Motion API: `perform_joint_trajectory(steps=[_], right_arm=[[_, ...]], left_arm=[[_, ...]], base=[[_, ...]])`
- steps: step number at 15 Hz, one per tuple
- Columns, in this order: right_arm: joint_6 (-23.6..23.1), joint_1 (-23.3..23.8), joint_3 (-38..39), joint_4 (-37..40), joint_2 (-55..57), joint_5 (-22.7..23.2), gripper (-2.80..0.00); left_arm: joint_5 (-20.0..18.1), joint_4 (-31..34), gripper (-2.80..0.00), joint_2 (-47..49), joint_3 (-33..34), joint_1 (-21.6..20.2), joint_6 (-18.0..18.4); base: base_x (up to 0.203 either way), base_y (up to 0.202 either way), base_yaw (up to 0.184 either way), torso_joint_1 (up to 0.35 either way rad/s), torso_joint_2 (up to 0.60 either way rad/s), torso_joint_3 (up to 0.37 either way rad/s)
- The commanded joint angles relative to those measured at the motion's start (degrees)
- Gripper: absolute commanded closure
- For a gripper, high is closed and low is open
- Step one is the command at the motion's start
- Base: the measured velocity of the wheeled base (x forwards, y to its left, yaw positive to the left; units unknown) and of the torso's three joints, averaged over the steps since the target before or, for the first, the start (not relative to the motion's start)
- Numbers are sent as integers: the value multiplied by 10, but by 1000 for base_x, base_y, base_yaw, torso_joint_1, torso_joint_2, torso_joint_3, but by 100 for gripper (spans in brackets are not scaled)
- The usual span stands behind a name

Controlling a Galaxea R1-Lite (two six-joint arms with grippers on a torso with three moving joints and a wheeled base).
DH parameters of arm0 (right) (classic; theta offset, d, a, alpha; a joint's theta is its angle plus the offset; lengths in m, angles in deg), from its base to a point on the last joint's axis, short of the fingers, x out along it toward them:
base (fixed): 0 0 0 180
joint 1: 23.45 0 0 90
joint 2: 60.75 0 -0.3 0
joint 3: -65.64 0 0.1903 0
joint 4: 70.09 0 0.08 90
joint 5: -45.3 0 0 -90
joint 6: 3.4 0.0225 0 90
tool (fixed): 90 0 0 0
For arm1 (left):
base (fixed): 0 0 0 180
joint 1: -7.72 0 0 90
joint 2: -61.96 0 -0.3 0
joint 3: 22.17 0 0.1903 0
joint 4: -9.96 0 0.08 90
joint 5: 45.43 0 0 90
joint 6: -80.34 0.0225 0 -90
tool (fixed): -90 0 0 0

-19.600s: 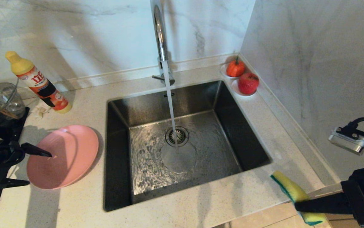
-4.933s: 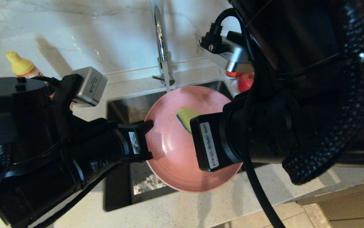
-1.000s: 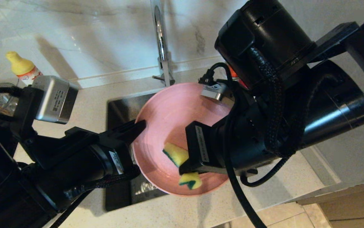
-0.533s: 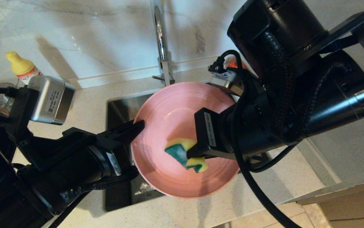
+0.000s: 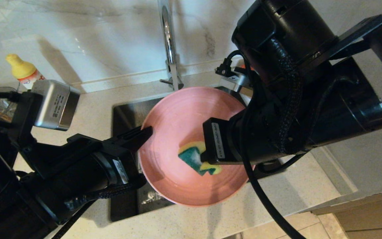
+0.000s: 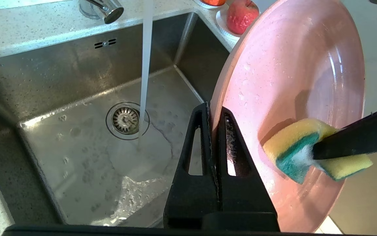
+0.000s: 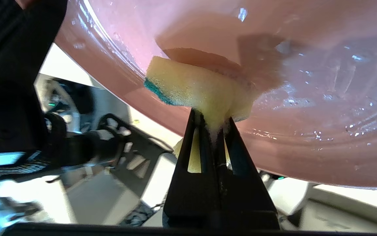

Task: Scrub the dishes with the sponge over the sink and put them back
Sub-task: Wipe the plate

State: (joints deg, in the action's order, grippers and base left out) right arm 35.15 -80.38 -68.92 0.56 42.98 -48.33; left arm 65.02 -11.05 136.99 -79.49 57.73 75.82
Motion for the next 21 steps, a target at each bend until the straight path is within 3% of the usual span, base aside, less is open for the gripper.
perform_joint_trajectory(steps=[1, 3, 16, 21], right_arm=[[-14, -16, 0, 3, 5, -28, 0], [-34, -23, 0, 2, 5, -61, 0], [-122, -33, 0, -30, -21, -169, 0], [-149, -56, 0, -66, -12, -176, 0]], left_arm=[[1, -3, 0, 2, -5, 0, -1], [-1, -2, 0, 3, -12, 0, -2], [4, 2, 0, 28, -23, 0, -13], [4, 2, 0, 28, -25, -1, -13]], base=[[0, 0, 0, 0, 0, 0], [0, 0, 0, 0, 0, 0], [0, 0, 0, 0, 0, 0], [0, 0, 0, 0, 0, 0]])
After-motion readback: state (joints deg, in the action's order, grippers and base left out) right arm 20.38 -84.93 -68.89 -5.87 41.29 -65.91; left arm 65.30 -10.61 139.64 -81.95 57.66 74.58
